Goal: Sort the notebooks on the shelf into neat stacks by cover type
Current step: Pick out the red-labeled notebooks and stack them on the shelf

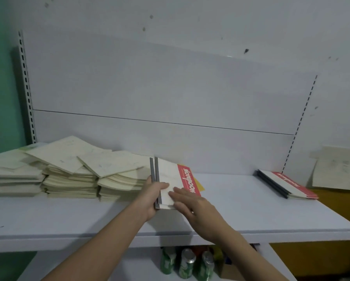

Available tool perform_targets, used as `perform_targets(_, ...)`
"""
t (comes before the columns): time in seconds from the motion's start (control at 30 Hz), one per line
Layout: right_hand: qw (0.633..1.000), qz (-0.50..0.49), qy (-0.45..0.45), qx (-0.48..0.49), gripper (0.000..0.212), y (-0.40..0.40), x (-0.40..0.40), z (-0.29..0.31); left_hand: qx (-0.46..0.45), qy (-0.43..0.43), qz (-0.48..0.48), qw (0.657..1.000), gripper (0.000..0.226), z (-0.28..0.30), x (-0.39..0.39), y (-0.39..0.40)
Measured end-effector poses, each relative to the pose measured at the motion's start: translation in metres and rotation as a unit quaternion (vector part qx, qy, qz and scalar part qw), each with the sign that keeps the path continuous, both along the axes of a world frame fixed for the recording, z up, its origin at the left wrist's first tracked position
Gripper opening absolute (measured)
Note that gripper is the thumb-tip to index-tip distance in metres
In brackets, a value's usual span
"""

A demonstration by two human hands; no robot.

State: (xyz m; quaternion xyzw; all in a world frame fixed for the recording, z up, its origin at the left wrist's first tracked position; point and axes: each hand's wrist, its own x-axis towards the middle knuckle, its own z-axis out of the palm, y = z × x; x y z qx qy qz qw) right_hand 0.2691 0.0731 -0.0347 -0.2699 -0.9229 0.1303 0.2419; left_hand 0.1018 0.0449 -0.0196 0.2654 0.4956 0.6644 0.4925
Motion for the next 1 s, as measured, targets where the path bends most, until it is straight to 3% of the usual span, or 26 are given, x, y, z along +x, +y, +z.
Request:
perform_targets(0.1,0.994,-0.072,0.085,0.008,0.045,0.012,0.037,0.002,0.029,0.004,-0.002,1.0,0.039,0.0,0.037,0.013)
perform_targets(0.17,0.977,-0.138,0.157,-0.039,0.036,0.023,0.07,0.009,0.032,0.011,0.0,0.999,0.039,0.004,0.07,0.023)
perform_targets(0.23,0.938,-0.134,0.215,-0.236,0.017,0.036,0.111,0.02,0.033,0.023,-0.002,0.999,0.039,0.006,0.106,0.035)
perform_targets(0.3,0.856,-0.094,0.257,-0.438,0.018,0.051,0.152,0.028,0.032,0.042,-0.006,0.999,0.039,0.008,0.142,0.047)
perform_targets(0.37,0.819,-0.09,0.275,-0.496,0.02,0.069,0.192,0.027,0.023,0.048,-0.012,0.998,0.041,0.008,0.175,0.063)
perform_targets(0.77,0.826,-0.243,0.296,-0.414,0.03,0.168,0.324,-0.022,-0.038,0.077,-0.065,0.994,0.042,-0.015,0.314,0.17)
perform_targets(1.0,0.845,-0.271,0.315,-0.336,0.04,0.248,0.356,-0.015,-0.01,0.084,-0.009,0.996,0.045,-0.03,0.342,0.258)
